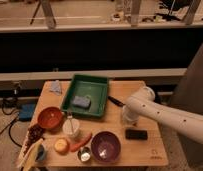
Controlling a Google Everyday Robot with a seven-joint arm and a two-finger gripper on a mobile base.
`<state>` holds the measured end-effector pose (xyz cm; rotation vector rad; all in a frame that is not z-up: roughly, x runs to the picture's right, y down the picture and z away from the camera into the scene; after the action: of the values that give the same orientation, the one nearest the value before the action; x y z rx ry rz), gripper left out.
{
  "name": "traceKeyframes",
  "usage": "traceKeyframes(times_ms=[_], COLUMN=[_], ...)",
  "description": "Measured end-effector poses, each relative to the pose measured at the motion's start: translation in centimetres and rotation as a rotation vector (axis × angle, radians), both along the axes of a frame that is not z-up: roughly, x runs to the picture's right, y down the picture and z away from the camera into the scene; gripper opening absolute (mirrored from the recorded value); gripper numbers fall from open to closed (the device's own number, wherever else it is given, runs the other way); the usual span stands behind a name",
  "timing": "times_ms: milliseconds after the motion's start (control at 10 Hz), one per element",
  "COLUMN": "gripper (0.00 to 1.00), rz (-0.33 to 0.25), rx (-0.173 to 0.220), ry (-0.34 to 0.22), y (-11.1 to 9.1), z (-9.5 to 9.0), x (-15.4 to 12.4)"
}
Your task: Wipe table surface with towel
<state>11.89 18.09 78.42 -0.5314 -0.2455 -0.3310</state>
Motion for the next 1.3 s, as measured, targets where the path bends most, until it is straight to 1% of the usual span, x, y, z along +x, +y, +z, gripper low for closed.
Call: traceKeyframes(times_ms=[100, 200, 500, 600, 700, 800, 1000, 1100, 1200, 1300], gripper=[0.35, 0.46, 0.75, 0.80, 0.80, 0.80, 0.80, 0.80, 0.80, 0.80], rz=[-0.039, -0.083, -0.214, -0.263, -0.287, -0.331, -0.388, -0.413, -0.421, -0.417], rx=[0.013, 0.024, 0.042, 0.056, 0.064, 0.083, 0.108, 0.122, 0.133, 0.140], ry=[-0.005, -0.014, -0.050, -0.064, -0.071, -0.086, -0.115, -0.139, -0.158, -0.171], y=[-1.0, -2.1, -5.5, -7.1, -8.0, -9.9, -12.4, -14.0, -15.5, -16.7], z=[-0.2, -0.5, -0.1, 0.0, -0.1, -0.4, -0.4, 0.3, 1.3, 2.2], x=[-1.4, -3.4, -10.9, -14.1, -15.6, -18.5, -23.0, -26.0, -28.2, -29.8])
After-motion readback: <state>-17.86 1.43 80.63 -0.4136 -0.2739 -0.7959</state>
